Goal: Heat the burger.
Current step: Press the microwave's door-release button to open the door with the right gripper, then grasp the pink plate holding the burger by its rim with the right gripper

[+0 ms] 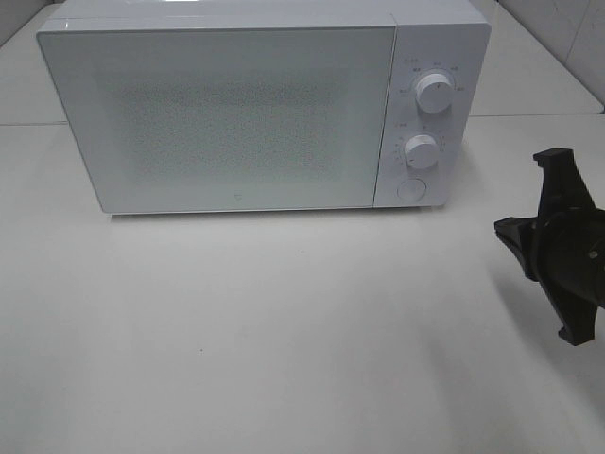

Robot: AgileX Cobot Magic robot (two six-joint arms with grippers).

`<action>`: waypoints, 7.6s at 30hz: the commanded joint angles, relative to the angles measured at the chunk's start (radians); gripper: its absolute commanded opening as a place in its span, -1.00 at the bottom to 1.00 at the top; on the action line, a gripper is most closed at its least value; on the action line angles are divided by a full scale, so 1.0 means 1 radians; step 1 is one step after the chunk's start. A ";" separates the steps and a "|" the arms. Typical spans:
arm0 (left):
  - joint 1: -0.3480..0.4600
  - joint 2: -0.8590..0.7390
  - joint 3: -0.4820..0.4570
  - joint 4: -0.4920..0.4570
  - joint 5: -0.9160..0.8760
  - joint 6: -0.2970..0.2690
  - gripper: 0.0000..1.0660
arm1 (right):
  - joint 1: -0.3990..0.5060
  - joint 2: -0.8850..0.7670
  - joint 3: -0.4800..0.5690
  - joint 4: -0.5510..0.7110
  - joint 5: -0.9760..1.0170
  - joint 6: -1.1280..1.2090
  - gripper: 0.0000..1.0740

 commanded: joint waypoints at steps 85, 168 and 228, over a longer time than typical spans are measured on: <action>0.002 -0.011 0.001 0.000 -0.015 -0.004 0.83 | 0.098 0.544 -0.576 0.393 -0.170 -0.089 -1.00; 0.002 -0.011 0.001 0.000 -0.015 -0.004 0.83 | 0.136 0.315 -0.457 0.279 0.247 -0.261 -0.99; 0.002 -0.011 0.001 0.000 -0.015 -0.004 0.83 | 0.136 -0.008 -0.754 -0.128 1.440 -2.089 -0.76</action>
